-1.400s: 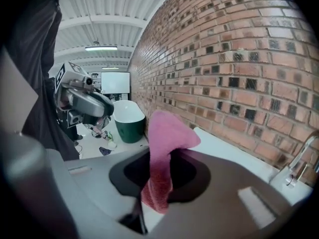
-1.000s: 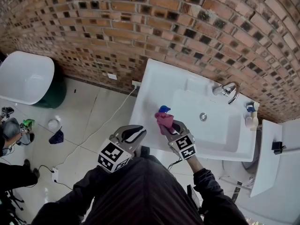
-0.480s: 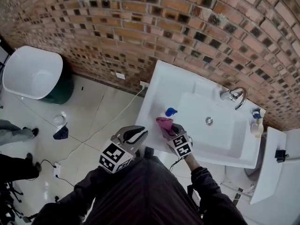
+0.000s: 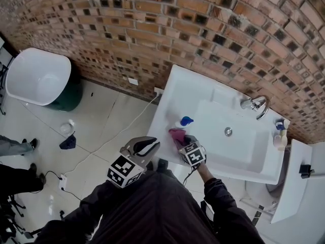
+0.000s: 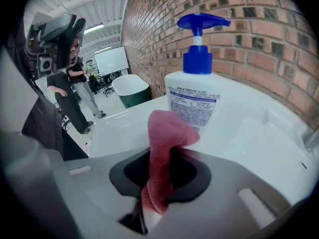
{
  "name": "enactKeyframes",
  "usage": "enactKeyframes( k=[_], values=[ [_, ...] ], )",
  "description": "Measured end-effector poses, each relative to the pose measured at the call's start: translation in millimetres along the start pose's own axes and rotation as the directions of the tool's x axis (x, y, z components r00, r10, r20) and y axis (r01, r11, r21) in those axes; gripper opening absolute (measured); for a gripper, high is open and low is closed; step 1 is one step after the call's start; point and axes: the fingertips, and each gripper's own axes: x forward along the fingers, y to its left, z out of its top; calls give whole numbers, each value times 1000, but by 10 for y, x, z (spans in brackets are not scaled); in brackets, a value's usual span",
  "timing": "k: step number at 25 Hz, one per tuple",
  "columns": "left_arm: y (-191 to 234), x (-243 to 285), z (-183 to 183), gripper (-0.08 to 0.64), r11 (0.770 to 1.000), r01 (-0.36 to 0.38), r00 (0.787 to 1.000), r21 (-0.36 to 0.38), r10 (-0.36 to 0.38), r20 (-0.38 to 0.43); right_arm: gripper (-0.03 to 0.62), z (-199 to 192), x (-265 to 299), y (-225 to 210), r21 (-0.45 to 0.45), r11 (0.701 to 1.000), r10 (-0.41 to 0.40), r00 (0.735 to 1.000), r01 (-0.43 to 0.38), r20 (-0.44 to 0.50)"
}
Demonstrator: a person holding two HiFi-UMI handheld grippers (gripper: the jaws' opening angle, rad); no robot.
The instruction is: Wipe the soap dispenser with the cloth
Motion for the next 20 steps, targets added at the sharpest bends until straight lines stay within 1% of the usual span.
enactKeyframes(
  k=[2,5,9,12,14,16,20],
  values=[
    [-14,20,-4,35,1000,9,1000,1,-9,-4,74,47,-56,4,-5,1000,-8,1000,8,26],
    [-44,77,-5,35,999,33,999,6,-33,-9,74,167,-270,4,8,1000,-21,994,20,109],
    [-80,163,13,35,998,63,998,18,-63,-11,74,354,-670,-78,19,998,-58,973,55,225],
    [-87,198,16,35,997,74,997,24,-74,-14,74,448,-886,-261,32,994,-110,955,105,276],
    [-70,197,15,35,997,73,997,24,-73,-16,74,446,-884,-375,26,992,-126,955,124,269],
    [-44,179,17,35,998,66,998,23,-66,-16,74,389,-788,-460,17,991,-132,962,132,237],
    [33,114,19,35,999,42,999,14,-42,-14,74,193,-513,-514,25,993,-114,981,111,157]
  ],
)
